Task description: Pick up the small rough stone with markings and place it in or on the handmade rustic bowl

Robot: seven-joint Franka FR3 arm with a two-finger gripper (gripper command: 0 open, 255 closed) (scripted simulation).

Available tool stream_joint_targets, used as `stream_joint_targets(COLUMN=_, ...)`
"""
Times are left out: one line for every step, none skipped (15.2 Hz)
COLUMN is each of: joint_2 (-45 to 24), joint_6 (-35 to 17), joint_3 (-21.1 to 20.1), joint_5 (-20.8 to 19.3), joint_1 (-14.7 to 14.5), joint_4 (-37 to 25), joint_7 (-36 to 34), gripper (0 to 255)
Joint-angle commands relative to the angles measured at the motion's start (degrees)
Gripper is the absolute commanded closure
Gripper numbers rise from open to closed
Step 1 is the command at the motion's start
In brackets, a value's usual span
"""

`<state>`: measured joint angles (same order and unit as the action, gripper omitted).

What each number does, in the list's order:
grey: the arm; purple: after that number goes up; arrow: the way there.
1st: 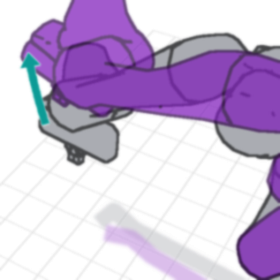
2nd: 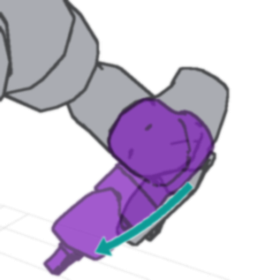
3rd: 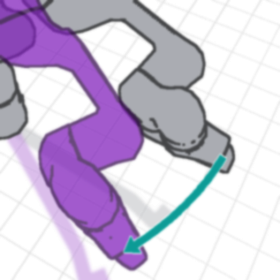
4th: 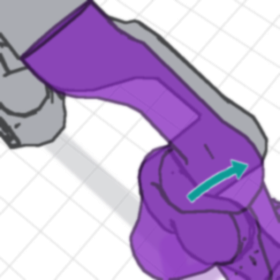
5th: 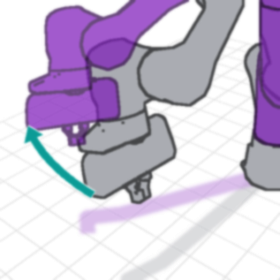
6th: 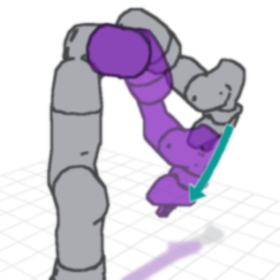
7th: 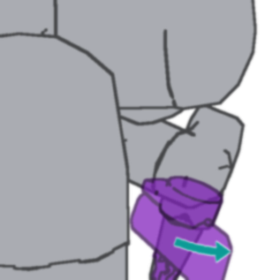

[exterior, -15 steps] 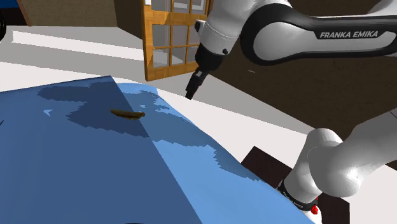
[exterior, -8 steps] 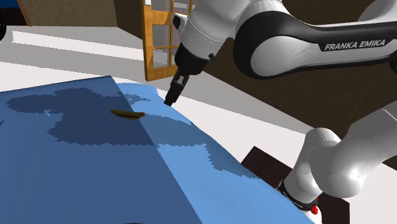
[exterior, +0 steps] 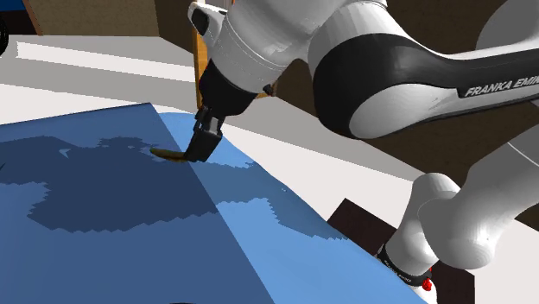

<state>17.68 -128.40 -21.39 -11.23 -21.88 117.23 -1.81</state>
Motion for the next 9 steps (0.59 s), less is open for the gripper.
stream_joint_targets(joint_2=-1.1, joint_6=-1.3, joint_3=-1.2, joint_5=-1.1, joint_1=-0.5, joint_4=-0.9, joint_7=0.0, gripper=0)
stream_joint_targets(joint_2=-1.6, joint_6=-2.0, joint_3=-1.3, joint_5=-1.4, joint_1=-0.4, joint_4=-0.6, joint_7=-0.2, gripper=0)
stream_joint_targets(joint_2=-2.1, joint_6=-2.6, joint_3=-1.3, joint_5=-1.7, joint_1=-0.2, joint_4=-0.4, joint_7=-0.4, gripper=0)
stream_joint_targets(joint_2=-2.6, joint_6=-3.2, joint_3=-1.4, joint_5=-2.0, joint_1=-0.1, joint_4=-0.2, joint_7=-0.6, gripper=0)
stream_joint_targets(joint_2=-3.0, joint_6=-3.9, joint_3=-1.4, joint_5=-2.3, joint_1=0.1, joint_4=-0.1, joint_7=-0.8, gripper=0)
stream_joint_targets(joint_2=-3.5, joint_6=-4.5, joint_3=-1.5, joint_5=-2.6, joint_1=0.2, joint_4=0.1, joint_7=-1.0, gripper=0)
stream_joint_targets(joint_2=-4.1, joint_6=-5.1, joint_3=-1.5, joint_5=-2.9, joint_1=0.3, joint_4=0.2, joint_7=-1.2, gripper=0)
stream_joint_targets(joint_2=-4.9, joint_6=-6.0, joint_3=-1.6, joint_5=-3.5, joint_1=0.6, joint_4=0.5, joint_7=-1.6, gripper=0)
stream_joint_targets(joint_2=-4.9, joint_6=-6.0, joint_3=-1.6, joint_5=-3.5, joint_1=0.6, joint_4=0.5, joint_7=-1.6, gripper=0)
